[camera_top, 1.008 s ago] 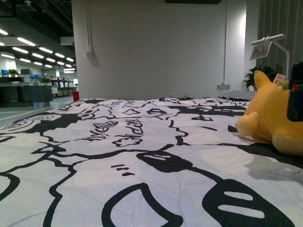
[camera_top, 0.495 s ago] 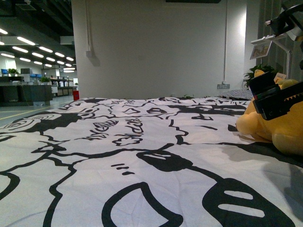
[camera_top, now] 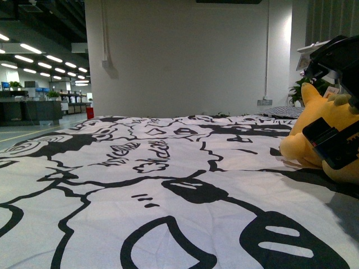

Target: Put away toys

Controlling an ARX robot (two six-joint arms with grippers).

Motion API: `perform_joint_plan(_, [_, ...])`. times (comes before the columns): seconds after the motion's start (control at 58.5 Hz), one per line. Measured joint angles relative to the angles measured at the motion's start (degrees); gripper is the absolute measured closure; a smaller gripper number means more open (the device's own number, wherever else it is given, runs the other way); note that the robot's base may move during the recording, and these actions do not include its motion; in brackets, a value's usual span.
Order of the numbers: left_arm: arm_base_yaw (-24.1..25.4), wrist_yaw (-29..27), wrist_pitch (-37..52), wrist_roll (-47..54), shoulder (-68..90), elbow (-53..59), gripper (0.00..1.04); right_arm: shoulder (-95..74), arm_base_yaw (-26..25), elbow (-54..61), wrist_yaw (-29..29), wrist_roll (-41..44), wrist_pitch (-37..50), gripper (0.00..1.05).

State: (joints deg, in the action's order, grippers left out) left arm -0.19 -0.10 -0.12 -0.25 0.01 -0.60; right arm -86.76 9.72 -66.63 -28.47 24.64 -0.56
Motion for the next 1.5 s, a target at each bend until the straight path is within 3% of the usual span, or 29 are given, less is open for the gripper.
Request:
perform_joint_plan(0.239, [0.0, 0.0, 0.0, 0.0, 0.0, 0.0, 0.06, -1.4, -0.3, -4.2, 2.1, -4.6, -8.4, 0.07])
perform_joint_plan(0.495, [0.0, 0.0, 0.0, 0.0, 0.0, 0.0, 0.06, -1.7, -0.3, -4.6, 3.3, -7.1, -10.6, 0.09])
perform_joint_plan(0.974, [0.0, 0.0, 0.0, 0.0, 0.0, 0.0, 0.06, -1.4, -1.6, -4.3, 5.8, -7.8, -7.3, 0.70])
perform_joint_plan(1.11, [0.0, 0.0, 0.0, 0.0, 0.0, 0.0, 0.06, 2.9, -3.9, -1.9, 12.4, -10.3, -2.2, 0.94])
perform_joint_plan(1.503, [0.0, 0.0, 0.0, 0.0, 0.0, 0.0, 0.06, 21.1, -14.1, 7.7, 34.5, -20.6, 3.9, 0.98])
